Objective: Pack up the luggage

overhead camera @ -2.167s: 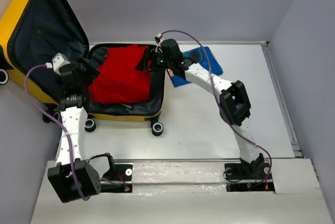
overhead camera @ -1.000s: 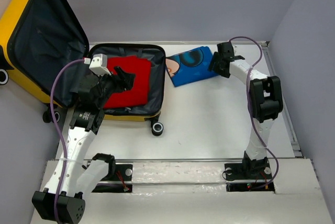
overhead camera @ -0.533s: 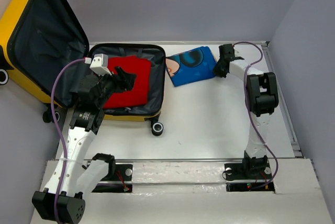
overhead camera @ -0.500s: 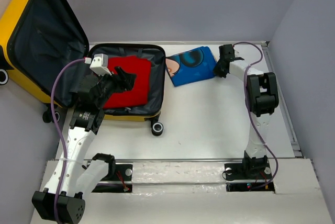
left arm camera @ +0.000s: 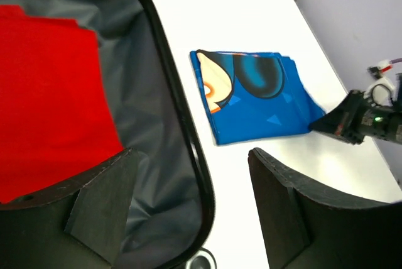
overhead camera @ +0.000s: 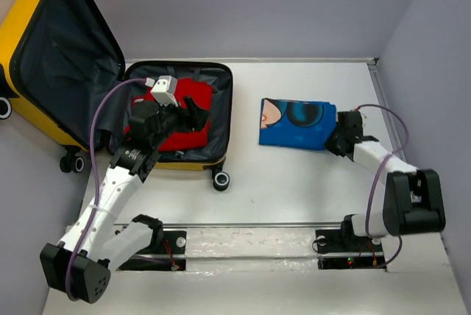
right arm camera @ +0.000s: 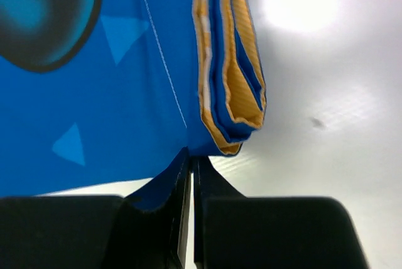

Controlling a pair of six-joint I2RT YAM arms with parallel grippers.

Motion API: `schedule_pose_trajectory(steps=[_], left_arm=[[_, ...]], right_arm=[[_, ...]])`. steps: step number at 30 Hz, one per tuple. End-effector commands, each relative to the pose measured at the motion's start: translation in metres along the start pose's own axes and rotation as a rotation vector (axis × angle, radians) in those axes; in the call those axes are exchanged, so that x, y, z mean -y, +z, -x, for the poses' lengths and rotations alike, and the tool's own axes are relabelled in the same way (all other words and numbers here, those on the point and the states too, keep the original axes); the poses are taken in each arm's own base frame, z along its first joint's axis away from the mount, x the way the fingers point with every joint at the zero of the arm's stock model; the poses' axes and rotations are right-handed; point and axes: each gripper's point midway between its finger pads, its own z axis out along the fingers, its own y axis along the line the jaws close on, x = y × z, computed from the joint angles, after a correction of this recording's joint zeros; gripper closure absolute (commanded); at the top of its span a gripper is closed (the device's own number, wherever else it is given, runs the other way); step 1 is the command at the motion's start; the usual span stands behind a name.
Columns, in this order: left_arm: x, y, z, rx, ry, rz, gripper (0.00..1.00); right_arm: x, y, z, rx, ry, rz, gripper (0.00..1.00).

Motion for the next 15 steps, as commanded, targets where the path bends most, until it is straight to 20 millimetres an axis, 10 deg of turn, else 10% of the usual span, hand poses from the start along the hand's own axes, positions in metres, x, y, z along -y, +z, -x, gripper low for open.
schedule_pose_trajectory(steps=[1, 6, 15], left_arm=[[0.058, 0.006, -0.002, -0.037, 0.035, -0.117, 0.19], [0.095, 0.023, -0.02, -0.091, 0.075, -0.049, 0.16], [0.139, 0.094, -0.072, -0.222, 0.134, 0.034, 0.14]], right_arm=[[0.037, -0.025, 0.007, 0.102, 0.105, 0.015, 0.92], [0.043, -0.039, 0.016, 0.139, 0.187, 0.081, 0.23], [0.078, -0.016, 0.0, 0.073, 0.294, -0.015, 0.18]])
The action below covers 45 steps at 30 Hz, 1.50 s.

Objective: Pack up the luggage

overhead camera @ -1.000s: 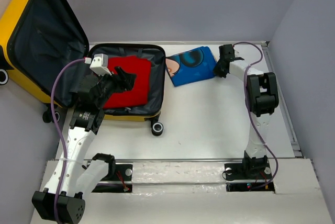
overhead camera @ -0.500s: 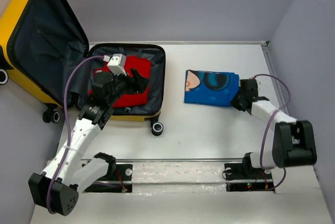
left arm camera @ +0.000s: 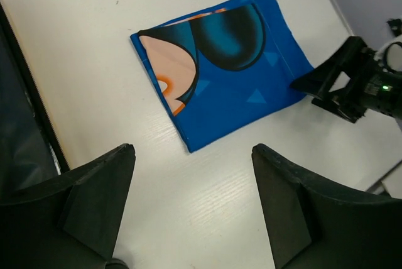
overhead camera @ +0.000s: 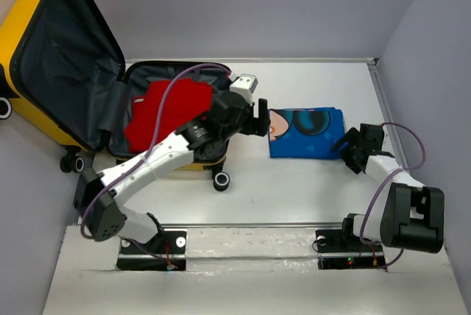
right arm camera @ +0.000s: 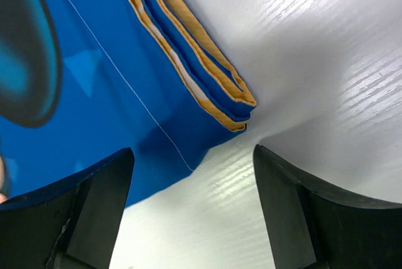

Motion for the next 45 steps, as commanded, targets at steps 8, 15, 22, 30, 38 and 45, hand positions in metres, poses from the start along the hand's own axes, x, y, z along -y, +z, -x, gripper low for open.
schedule_pose_trajectory(steps=[8, 15, 22, 30, 38, 45], left_arm=[[-0.02, 0.115, -0.018, -0.069, 0.064, 0.291, 0.1], [-0.035, 0.18, -0.027, -0.126, 0.103, 0.392, 0.07], [-0.074, 0.24, -0.057, -0.215, 0.063, 0.434, 0.08], [-0.087, 0.272, -0.099, -0.284, 0.035, 0.41, 0.29], [-0.076, 0.288, -0.142, -0.347, -0.041, 0.302, 0.91], [-0.036, 0.264, -0.073, -0.205, -0.086, 0.171, 0.94]], right_arm=[[-0.003, 0.03, 0.002, -0.042, 0.07, 0.036, 0.61], [-0.004, 0.023, 0.009, 0.016, 0.072, 0.056, 0.93], [-0.005, 0.021, 0.008, 0.016, 0.06, 0.065, 0.93], [-0.013, 0.016, 0.009, 0.01, 0.053, 0.108, 0.93], [-0.028, 0.007, 0.013, 0.036, 0.039, 0.199, 0.93], [-0.053, -0.014, 0.016, 0.039, 0.015, 0.314, 0.93]])
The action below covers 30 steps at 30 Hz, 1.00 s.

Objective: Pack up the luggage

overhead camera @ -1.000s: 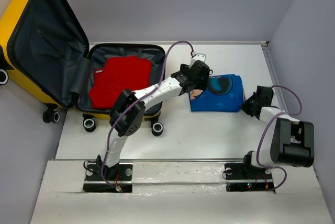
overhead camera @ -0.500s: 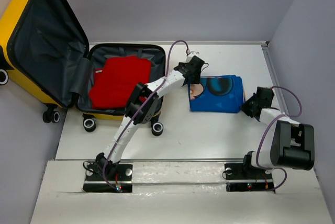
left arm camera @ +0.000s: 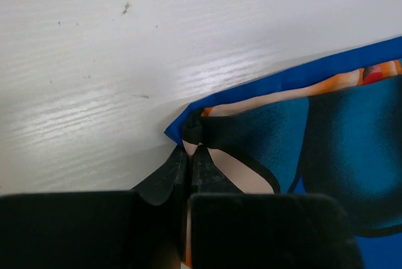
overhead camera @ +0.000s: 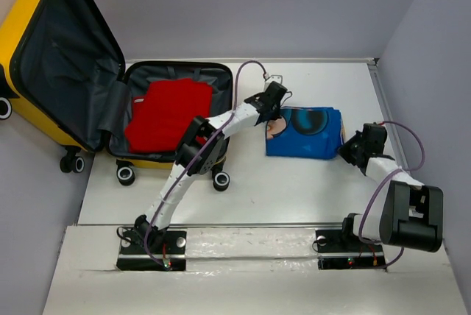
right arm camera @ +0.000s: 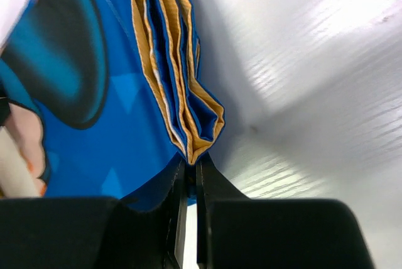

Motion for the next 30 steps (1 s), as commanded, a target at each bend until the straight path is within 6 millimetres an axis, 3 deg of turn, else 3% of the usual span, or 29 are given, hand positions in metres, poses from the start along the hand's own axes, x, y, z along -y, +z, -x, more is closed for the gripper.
schedule_pose_trajectory(steps=[1, 2, 3, 6, 7, 11, 12, 13, 14, 16, 17, 18, 19, 20, 21, 22, 23, 24, 25, 26, 27, 29, 30], left_arm=[[0.046, -0.071, 0.057, 0.101, -0.041, -0.184, 0.94], [0.051, -0.084, 0.07, 0.128, -0.042, -0.201, 0.94], [0.058, -0.113, 0.098, 0.187, -0.043, -0.235, 0.94], [0.059, -0.156, 0.136, 0.271, -0.033, -0.257, 0.94], [0.053, -0.18, 0.157, 0.306, -0.04, -0.259, 0.94], [0.015, -0.228, 0.187, 0.356, -0.067, -0.235, 0.94], [-0.012, -0.236, 0.2, 0.382, -0.09, -0.198, 0.94], [-0.031, -0.256, 0.204, 0.405, -0.108, -0.183, 0.94], [-0.064, -0.262, 0.213, 0.425, -0.14, -0.138, 0.94], [-0.105, -0.293, 0.218, 0.464, -0.174, -0.085, 0.94], [-0.126, -0.3, 0.219, 0.479, -0.184, -0.047, 0.94], [-0.167, -0.311, 0.225, 0.505, -0.221, 0.024, 0.94], [-0.19, -0.325, 0.219, 0.516, -0.237, 0.063, 0.94], [-0.214, -0.33, 0.216, 0.521, -0.258, 0.108, 0.94], [-0.238, -0.336, 0.213, 0.526, -0.271, 0.16, 0.93], [-0.282, -0.345, 0.201, 0.518, -0.312, 0.263, 0.83], [-0.31, -0.35, 0.194, 0.516, -0.316, 0.351, 0.44], [-0.332, -0.353, 0.179, 0.489, -0.33, 0.424, 0.16], [-0.355, -0.361, 0.172, 0.482, -0.349, 0.5, 0.01], [-0.365, -0.368, 0.166, 0.481, -0.361, 0.549, 0.01], [-0.372, -0.378, 0.164, 0.497, -0.369, 0.578, 0.01], [-0.354, -0.403, 0.171, 0.577, -0.358, 0.525, 0.01], [-0.35, -0.415, 0.171, 0.604, -0.363, 0.522, 0.01]], right_arm=[[-0.044, -0.02, 0.014, 0.048, -0.051, 0.17, 0.93], [-0.057, -0.031, 0.017, 0.066, -0.07, 0.202, 0.93], [-0.068, -0.039, 0.023, 0.077, -0.082, 0.218, 0.93], [-0.104, -0.064, 0.023, 0.084, -0.135, 0.294, 0.93], [-0.124, -0.075, 0.032, 0.109, -0.15, 0.332, 0.93], [-0.179, -0.101, 0.024, 0.093, -0.207, 0.44, 0.93], [-0.2, -0.11, 0.032, 0.112, -0.217, 0.476, 0.93], [-0.22, -0.117, 0.019, 0.088, -0.249, 0.517, 0.93], [-0.246, -0.132, 0.025, 0.106, -0.261, 0.567, 0.93], [-0.274, -0.127, 0.009, 0.063, -0.299, 0.593, 0.93], [-0.298, -0.135, -0.016, 0.024, -0.347, 0.64, 0.93], [-0.326, -0.149, -0.012, 0.056, -0.357, 0.683, 0.93], [-0.339, -0.13, -0.033, 0.011, -0.393, 0.665, 0.93], [-0.358, -0.134, -0.059, -0.033, -0.429, 0.699, 0.93], [-0.371, -0.131, -0.074, -0.063, -0.45, 0.715, 0.93], [-0.396, -0.119, -0.089, -0.089, -0.468, 0.726, 0.93], [-0.409, -0.12, -0.118, -0.139, -0.502, 0.751, 0.92], [-0.435, -0.13, -0.122, -0.138, -0.505, 0.806, 0.88], [-0.446, -0.124, -0.138, -0.168, -0.529, 0.819, 0.77], [-0.434, -0.082, -0.176, -0.264, -0.588, 0.735, 0.5], [-0.436, -0.08, -0.201, -0.308, -0.637, 0.724, 0.41], [-0.434, -0.057, -0.219, -0.308, -0.724, 0.661, 0.15], [-0.432, -0.053, -0.222, -0.313, -0.735, 0.656, 0.1]])
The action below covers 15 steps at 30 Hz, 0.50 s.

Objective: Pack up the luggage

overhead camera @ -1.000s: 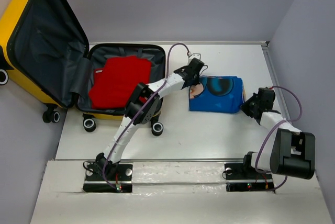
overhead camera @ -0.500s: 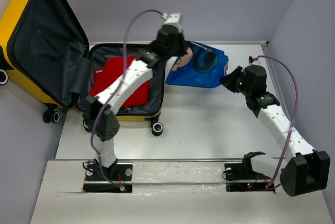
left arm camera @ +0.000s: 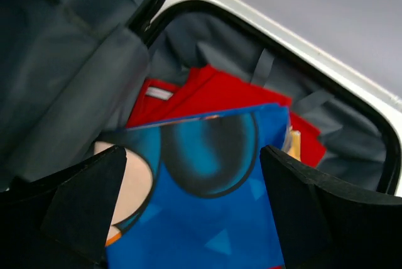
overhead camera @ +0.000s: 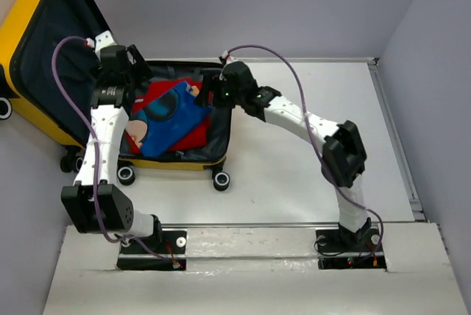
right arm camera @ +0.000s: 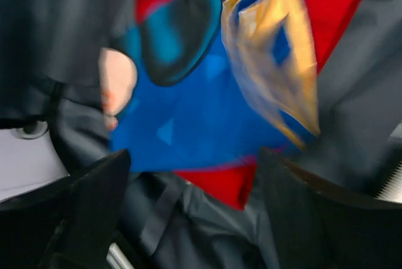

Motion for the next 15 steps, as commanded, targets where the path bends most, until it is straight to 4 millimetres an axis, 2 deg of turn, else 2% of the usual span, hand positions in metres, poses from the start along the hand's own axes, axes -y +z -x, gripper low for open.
schedule_pose_trajectory(steps=[1, 2, 3, 4, 6, 7, 8, 9, 10, 12, 14, 15], left_arm=[[0.006, -0.078, 0.039, 0.159, -0.007, -0.072, 0.01], [0.003, -0.088, 0.041, 0.179, -0.014, -0.072, 0.01], [-0.006, -0.109, 0.044, 0.215, -0.024, -0.067, 0.01], [-0.015, -0.119, 0.046, 0.24, -0.027, -0.051, 0.01], [-0.04, -0.136, 0.048, 0.296, -0.045, 0.041, 0.01], [-0.054, -0.149, 0.042, 0.317, -0.05, 0.066, 0.01], [-0.075, -0.159, 0.035, 0.345, -0.059, 0.139, 0.01], [-0.084, -0.161, 0.038, 0.363, -0.066, 0.191, 0.01], [-0.102, -0.167, 0.024, 0.37, -0.066, 0.249, 0.01], [-0.14, -0.18, 0.014, 0.424, -0.094, 0.425, 0.01], [-0.167, -0.187, -0.005, 0.462, -0.116, 0.536, 0.01], [-0.177, -0.189, -0.015, 0.468, -0.122, 0.579, 0.01]], right_arm=[[0.013, 0.02, -0.04, -0.142, -0.093, -0.072, 0.07], [0.009, 0.018, -0.037, -0.141, -0.109, -0.058, 0.05], [0.007, 0.015, -0.036, -0.14, -0.116, -0.051, 0.05], [0.004, 0.011, -0.031, -0.13, -0.136, -0.041, 0.05], [-0.004, 0.001, -0.023, -0.114, -0.162, -0.019, 0.05], [-0.014, -0.011, -0.011, -0.085, -0.182, 0.001, 0.05], [-0.018, -0.018, -0.009, -0.086, -0.193, 0.017, 0.05], [-0.024, -0.025, -0.002, -0.067, -0.206, 0.03, 0.06], [-0.034, -0.039, 0.003, -0.058, -0.219, 0.067, 0.06], [-0.047, -0.054, 0.008, -0.045, -0.243, 0.119, 0.08], [-0.059, -0.075, 0.012, -0.021, -0.272, 0.182, 0.1], [-0.054, -0.079, 0.004, -0.036, -0.276, 0.184, 0.11]])
